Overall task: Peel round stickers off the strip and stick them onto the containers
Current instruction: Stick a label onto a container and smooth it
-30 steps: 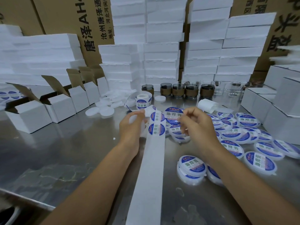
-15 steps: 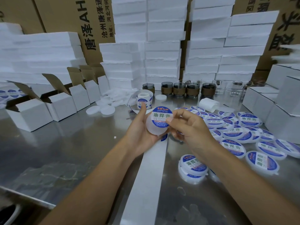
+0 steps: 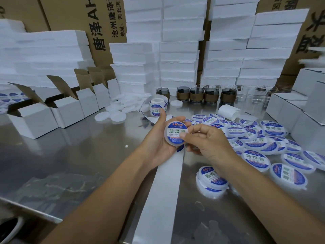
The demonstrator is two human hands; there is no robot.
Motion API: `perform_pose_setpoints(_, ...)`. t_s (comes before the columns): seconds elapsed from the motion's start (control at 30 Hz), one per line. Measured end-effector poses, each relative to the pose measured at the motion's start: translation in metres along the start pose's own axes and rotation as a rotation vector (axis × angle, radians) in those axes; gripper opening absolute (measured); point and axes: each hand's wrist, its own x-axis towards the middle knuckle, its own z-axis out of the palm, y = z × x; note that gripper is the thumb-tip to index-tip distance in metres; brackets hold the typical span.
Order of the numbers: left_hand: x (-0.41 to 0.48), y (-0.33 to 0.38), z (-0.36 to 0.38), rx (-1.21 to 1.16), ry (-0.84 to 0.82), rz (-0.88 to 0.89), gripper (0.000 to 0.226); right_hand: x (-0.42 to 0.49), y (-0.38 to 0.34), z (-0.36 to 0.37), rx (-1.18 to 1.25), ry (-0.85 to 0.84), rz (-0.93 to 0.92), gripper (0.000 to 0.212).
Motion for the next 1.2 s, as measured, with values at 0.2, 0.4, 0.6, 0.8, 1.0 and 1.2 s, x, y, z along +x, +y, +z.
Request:
perform_pose_setpoints(0.2,0.0003,-0.0002,-0.0001,0.036,-0.02,-0.013,0.058,-0.0011,-0.002,0.0013,-0.003,0.029,0.014,0.012)
perform_pose_setpoints(0.4,-0.0007,-0.0006,0.0013,0.032,-0.037,-0.019,0.058,-0.0016,-0.0025,0.0021,0.01,0.047,0.023,0.012)
perform_pose_setpoints(0.6,-0.0011,-0.0008,0.0012,0.032,-0.059,-0.02,0.058,-0.0019,-0.0028,0.0017,0.028,0.056,0.032,0.013)
perform_pose_setpoints(0.8,-0.0011,-0.0009,0.0011,0.057,-0.074,-0.014,0.058,-0.0012,-0.0024,0.0007,-0.06,0.089,0.041,0.013)
perform_pose_setpoints(1.0,-0.0023,-0.0013,0.0032,0.076,-0.085,-0.011,0.057,-0.0001,-0.0001,0.002,-0.08,0.132,0.034,0.014)
perform_pose_setpoints(1.2,-0.0041,-0.0008,0.0067,0.069,-0.103,-0.018,0.053,0.0019,0.0042,0.0021,-0.107,0.175,0.017,0.017)
